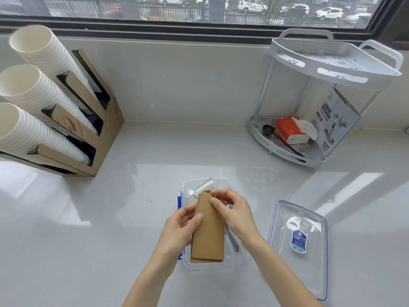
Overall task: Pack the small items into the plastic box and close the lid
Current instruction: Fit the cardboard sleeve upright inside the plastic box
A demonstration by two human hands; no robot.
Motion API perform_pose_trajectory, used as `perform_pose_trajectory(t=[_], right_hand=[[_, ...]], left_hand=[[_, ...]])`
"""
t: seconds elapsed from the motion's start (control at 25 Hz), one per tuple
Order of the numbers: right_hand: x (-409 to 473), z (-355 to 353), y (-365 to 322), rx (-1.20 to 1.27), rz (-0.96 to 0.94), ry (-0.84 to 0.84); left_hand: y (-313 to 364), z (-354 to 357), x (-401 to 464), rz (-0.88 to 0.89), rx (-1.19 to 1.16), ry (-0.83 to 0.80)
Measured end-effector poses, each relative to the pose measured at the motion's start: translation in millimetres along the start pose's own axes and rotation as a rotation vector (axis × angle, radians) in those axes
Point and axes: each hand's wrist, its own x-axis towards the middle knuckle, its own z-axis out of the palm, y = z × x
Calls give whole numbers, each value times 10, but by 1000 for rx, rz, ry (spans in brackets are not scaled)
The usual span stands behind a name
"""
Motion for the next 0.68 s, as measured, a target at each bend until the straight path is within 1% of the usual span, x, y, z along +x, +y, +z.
perform_pose_trajectory(t=[0.12, 0.28, 0.36, 0.52, 0.68], right_hand=[[2, 6, 24, -70, 9, -48], [-54, 4, 47, -183, -23, -17], [-96, 23, 55, -223, -43, -73], [-173, 125, 71, -268, -62, -192], [-221, 234, 83, -320, -81, -254]], left_hand=[[-7, -6, 10, 50, 89, 77], [-14, -79, 24, 108, 171, 199], [-20, -125, 18, 130, 200, 235], [-38, -160, -14, 124, 200, 243], [-69, -194, -65, 114, 189, 242]])
